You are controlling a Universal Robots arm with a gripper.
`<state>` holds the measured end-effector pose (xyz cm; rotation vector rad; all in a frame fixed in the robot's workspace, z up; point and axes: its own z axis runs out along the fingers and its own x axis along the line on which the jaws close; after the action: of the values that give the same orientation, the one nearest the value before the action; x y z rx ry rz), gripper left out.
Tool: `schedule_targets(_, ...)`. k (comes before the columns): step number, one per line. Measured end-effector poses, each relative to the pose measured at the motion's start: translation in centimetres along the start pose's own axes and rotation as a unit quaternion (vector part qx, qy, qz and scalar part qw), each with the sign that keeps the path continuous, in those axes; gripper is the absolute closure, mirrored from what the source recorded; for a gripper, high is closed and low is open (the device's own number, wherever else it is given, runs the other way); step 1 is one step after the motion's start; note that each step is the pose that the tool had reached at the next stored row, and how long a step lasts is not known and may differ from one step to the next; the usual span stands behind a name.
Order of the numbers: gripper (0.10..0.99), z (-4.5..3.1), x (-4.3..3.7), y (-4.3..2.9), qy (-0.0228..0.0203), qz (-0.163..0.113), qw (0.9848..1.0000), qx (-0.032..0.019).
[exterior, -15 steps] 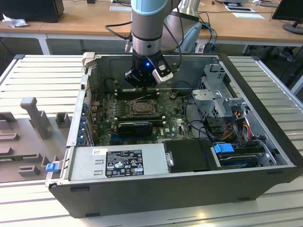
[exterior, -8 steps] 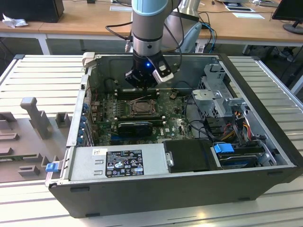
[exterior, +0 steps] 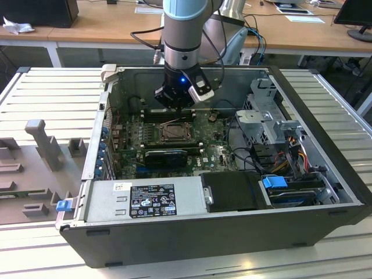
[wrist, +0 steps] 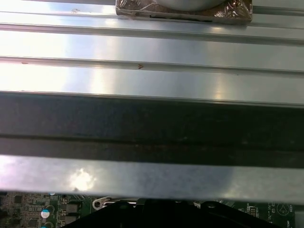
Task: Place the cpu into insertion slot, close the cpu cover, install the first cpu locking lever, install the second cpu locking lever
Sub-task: 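Install the first cpu locking lever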
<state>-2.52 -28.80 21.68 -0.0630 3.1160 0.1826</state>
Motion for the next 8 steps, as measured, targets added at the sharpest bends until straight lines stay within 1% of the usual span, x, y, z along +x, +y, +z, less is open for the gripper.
schedule_targets(8,0.980,0.01,-0.09,0.00,0.0000,0.000,1.0000,0.0000)
